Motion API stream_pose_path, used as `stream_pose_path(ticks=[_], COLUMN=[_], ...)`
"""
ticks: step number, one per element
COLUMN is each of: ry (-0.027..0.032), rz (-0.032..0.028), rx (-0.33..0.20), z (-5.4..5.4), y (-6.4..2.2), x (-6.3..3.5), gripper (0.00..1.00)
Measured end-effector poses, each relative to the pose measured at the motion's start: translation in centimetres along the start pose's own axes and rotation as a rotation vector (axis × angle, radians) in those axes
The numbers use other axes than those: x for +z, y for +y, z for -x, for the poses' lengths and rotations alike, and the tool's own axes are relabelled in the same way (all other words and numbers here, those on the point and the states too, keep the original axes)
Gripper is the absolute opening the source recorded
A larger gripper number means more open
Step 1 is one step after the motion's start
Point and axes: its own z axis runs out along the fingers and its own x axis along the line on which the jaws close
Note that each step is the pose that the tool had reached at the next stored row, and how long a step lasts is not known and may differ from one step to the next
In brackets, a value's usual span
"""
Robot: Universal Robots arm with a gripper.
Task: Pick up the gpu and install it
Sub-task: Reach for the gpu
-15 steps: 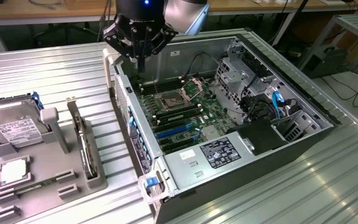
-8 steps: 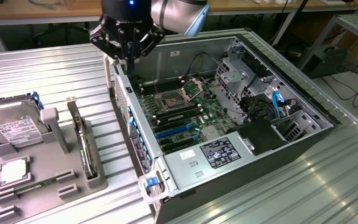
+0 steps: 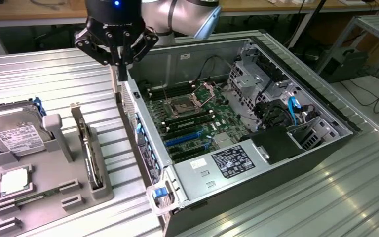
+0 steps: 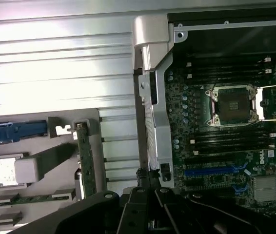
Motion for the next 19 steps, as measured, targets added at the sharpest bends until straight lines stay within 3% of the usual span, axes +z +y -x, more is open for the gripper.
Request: stream_pose_path(ticks=[4,19], ry=[0.0000,-0.0001], rz=[-0.0001,0.0000], rx=[0.000,0.000], z=[-2.0,-7.5], y=[-0.15,-0.57], x=[-0.05,-0.16], gripper=[0.11,0.11])
